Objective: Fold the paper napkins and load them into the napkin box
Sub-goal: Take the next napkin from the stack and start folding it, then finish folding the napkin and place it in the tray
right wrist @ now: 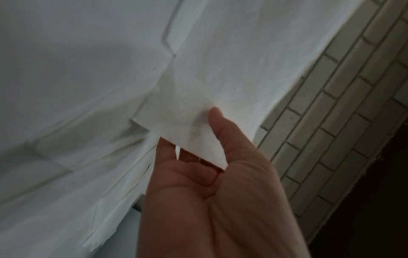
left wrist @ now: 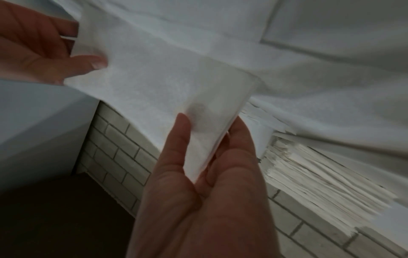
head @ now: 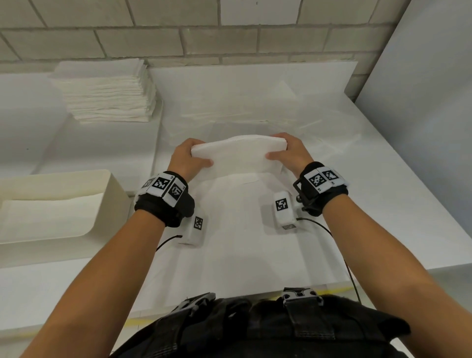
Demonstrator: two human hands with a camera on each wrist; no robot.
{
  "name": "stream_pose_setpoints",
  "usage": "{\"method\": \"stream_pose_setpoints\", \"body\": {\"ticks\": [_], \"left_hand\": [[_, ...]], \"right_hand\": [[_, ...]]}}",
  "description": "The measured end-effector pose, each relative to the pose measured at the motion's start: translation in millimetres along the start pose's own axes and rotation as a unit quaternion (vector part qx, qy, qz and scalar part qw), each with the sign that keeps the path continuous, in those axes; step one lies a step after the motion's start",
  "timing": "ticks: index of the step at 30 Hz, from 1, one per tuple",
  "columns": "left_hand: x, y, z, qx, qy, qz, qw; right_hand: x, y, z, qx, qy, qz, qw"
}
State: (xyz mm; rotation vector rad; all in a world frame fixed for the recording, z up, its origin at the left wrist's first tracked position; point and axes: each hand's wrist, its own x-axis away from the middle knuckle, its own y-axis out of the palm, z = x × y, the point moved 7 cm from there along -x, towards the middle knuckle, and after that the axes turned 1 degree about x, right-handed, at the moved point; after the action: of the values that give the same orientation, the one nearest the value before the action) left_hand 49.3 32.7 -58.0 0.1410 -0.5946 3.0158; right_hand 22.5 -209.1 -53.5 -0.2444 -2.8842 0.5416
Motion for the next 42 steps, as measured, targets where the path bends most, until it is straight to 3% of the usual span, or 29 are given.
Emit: {"method": "stream_pose_setpoints", "body": {"ticks": [4, 7, 8, 10, 12, 17, 21, 24, 26, 29, 31, 34, 42], "left_hand": [[3, 7, -4, -0.015, -0.012, -0.027, 0.999], [5, 1, 11, -0.035, 0.039, -0.018, 0.998], [5, 1, 17, -0.049, 0.056, -0.02, 0.997], [8, 2, 28, -0.079, 0.087, -0.031, 0.993], [13, 7, 39, -0.1, 0.117, -0.046, 0.987], [23, 3, 64, -0.094, 0.165, -0.053, 0.98], [22, -36, 61, -0.072, 0.127, -0.002, 0.989], [30, -62, 64, -0.095, 0.113, 0.022, 0.989], [41, -70, 79, -0.182, 0.15, 0.029, 0.971], [60, -76, 108, -0.334, 0.195, 0.047, 0.921], [66, -82, 117, -0.426, 0.162, 0.047, 0.889], [73, -103, 120, -0.484, 0.095, 0.034, 0.869], [102, -198, 97, -0.425, 0.015, 0.011, 0.905]], "right_hand": [[2, 4, 10, -0.009, 0.032, -0.015, 0.999], [6, -3, -15, 0.069, -0.089, 0.03, 0.993], [8, -2, -29, 0.138, -0.141, 0.033, 0.98], [15, 10, -55, 0.31, -0.224, 0.024, 0.924], [21, 28, -76, 0.403, -0.267, -0.009, 0.876], [24, 49, -90, 0.368, -0.227, -0.091, 0.897], [17, 28, -85, 0.313, -0.189, -0.092, 0.926], [19, 27, -97, 0.297, -0.196, -0.11, 0.928], [23, 35, -114, 0.313, -0.217, -0.129, 0.916], [31, 53, -143, 0.331, -0.262, -0.157, 0.893], [39, 65, -162, 0.344, -0.29, -0.181, 0.875], [51, 81, -185, 0.346, -0.326, -0.198, 0.857], [82, 140, -211, 0.259, -0.301, -0.286, 0.872]]}}
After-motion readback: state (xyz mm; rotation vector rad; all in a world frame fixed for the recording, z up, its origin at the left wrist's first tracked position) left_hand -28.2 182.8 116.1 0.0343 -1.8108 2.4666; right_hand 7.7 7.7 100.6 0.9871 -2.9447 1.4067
